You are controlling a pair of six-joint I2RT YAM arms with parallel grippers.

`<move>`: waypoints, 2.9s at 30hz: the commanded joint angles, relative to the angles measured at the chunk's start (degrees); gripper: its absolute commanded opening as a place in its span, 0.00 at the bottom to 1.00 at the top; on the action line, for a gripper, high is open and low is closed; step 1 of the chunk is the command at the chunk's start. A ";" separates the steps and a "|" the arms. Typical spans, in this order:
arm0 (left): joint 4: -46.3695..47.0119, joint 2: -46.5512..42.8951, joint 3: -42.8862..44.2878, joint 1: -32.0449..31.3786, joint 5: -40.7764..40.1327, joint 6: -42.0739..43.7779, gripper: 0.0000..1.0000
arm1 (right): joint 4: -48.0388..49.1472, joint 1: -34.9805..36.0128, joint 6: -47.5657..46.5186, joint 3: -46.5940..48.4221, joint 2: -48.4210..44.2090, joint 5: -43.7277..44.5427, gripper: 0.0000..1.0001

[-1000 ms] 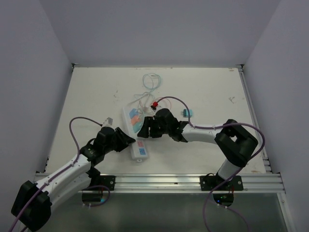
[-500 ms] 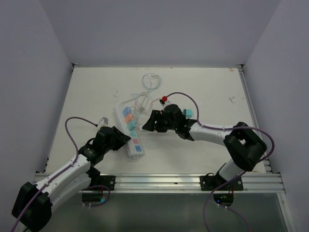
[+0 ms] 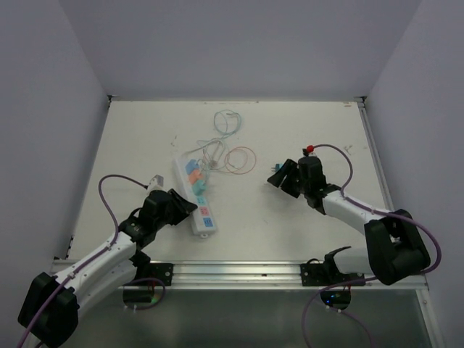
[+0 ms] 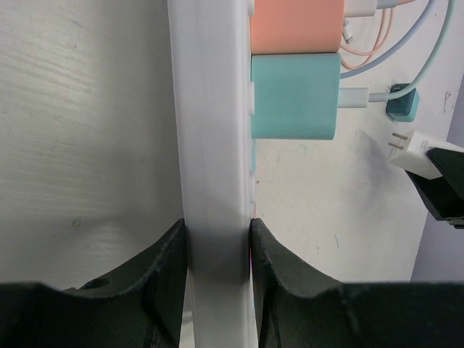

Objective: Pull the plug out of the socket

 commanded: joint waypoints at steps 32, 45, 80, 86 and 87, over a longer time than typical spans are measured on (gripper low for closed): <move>4.21 1.98 -2.55 0.32 4.47 5.50 0.00 | -9.10 -14.32 -3.25 -1.46 -0.86 -2.21 0.91; 4.30 1.90 -2.99 0.32 5.00 5.32 0.00 | -9.10 -15.82 -7.38 -2.52 -4.73 -4.05 0.35; 5.88 1.63 -3.87 0.32 5.18 5.06 0.00 | -16.12 10.81 -19.60 2.23 3.62 22.57 0.62; 5.61 1.11 -4.13 0.32 5.09 5.06 0.00 | -18.24 10.82 -19.25 5.30 8.19 23.36 0.73; 5.61 1.19 -4.13 0.32 5.00 5.06 0.00 | -18.50 10.90 -18.99 5.66 8.71 23.80 0.73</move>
